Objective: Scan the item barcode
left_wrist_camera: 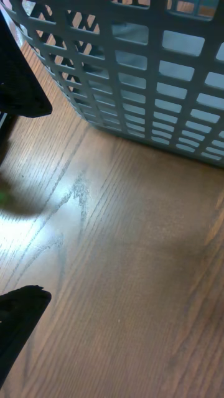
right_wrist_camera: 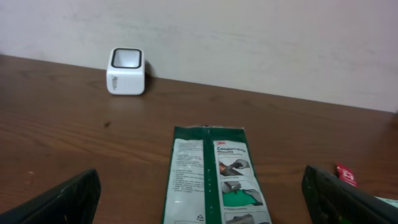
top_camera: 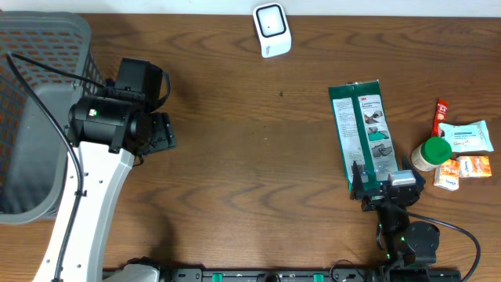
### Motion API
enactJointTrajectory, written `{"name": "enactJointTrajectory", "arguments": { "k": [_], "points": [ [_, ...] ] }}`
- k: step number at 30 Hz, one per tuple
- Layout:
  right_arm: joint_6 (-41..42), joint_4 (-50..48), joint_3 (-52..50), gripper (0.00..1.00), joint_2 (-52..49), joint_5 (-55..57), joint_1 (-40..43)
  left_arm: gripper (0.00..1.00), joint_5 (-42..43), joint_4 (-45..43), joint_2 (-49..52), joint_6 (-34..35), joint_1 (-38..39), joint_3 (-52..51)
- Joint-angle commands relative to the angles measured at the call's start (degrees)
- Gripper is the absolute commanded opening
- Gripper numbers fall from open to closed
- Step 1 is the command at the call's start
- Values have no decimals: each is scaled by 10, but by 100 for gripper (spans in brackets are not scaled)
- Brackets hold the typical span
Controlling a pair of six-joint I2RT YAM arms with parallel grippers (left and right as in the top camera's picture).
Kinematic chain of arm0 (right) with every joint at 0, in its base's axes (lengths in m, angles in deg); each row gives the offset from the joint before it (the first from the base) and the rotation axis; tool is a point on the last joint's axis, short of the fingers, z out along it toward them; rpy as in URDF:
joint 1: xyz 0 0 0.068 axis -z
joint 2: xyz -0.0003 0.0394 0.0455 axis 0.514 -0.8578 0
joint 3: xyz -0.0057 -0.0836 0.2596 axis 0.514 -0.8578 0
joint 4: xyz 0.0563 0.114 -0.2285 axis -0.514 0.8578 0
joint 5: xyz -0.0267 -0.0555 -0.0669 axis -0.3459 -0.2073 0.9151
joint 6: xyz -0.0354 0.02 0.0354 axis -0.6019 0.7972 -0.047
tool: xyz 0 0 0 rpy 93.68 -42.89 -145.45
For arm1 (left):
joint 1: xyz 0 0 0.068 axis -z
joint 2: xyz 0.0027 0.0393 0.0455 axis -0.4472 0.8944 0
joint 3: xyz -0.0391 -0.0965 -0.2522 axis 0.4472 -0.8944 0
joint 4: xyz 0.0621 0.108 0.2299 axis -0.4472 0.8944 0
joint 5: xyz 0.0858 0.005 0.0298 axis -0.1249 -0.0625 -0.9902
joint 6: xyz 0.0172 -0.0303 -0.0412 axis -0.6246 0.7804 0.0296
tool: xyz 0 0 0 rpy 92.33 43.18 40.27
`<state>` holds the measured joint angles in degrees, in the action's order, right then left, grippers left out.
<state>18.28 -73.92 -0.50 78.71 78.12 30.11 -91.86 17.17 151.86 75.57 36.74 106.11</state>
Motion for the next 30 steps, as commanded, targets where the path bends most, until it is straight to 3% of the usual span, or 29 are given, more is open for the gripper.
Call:
{"name": "enactJointTrajectory", "arguments": {
  "k": [1,22,30],
  "points": [
    [19,2,0,99,5,-7,4,88,-5,2,0,-1,-1,3],
    [19,2,0,99,5,-7,4,88,-5,2,-3,-1,-2,3],
    [19,2,0,99,5,-7,4,88,-6,2,-100,-1,-2,2]
  ]
}}
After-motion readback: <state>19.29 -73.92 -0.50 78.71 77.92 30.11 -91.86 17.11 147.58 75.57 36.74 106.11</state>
